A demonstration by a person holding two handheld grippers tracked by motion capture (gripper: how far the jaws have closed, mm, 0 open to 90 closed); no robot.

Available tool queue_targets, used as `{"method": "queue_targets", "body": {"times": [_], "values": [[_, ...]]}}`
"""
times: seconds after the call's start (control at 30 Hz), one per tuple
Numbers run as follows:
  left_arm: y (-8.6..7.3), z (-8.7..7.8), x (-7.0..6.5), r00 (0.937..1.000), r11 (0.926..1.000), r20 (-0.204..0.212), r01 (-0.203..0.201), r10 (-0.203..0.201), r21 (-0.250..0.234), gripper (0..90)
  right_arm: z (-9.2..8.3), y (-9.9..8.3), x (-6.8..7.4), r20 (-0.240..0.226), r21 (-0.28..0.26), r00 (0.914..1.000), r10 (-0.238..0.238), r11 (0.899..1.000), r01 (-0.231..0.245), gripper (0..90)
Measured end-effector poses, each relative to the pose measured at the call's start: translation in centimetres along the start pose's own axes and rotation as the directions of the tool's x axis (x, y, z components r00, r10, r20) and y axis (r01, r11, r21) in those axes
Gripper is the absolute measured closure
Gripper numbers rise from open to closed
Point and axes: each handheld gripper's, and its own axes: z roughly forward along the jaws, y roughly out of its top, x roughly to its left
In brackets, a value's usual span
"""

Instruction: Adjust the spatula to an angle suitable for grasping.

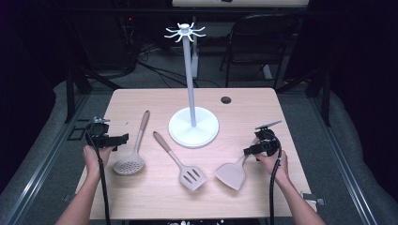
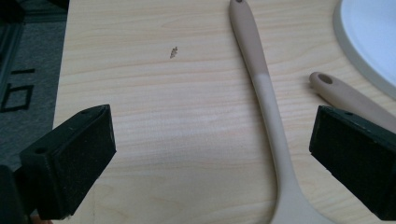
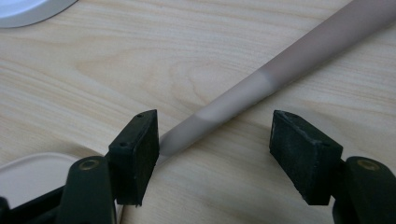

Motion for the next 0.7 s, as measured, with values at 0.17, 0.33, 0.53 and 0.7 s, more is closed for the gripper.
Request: {"method": "queue_targets", "body": {"times": [0.17, 0.33, 0.53, 0.7], "values": [[0.2, 0.4, -0.1, 1.0, 1.0, 0.001, -0.004, 0.004, 0.003, 0.0, 0.8, 0.2, 0.2, -0.011, 0.003, 0.9989, 0.046, 0.999, -0.046, 33.7], [0.1, 0.0, 0.1, 0.9999, 1.0, -0.011, -0.007, 0.007, 0.001, 0.0, 1.5, 0.5, 1.9, 0.065, 0.029, 0.9978, -0.015, 0.999, 0.013, 35.6], [-0.2, 0.0, 0.8, 0.9999, 0.9999, -0.005, 0.01, -0.01, 0.005, 0.4, 1.4, 0.8, 1.8, 0.053, 0.047, 0.9978, -0.039, 0.998, 0.037, 41.3], [-0.2, 0.0, 1.1, 0.9999, 0.9999, -0.002, 0.012, -0.012, 0.005, 0.5, 1.2, 0.8, 1.8, 0.038, 0.058, 0.9981, -0.047, 0.997, 0.045, 45.5]]}}
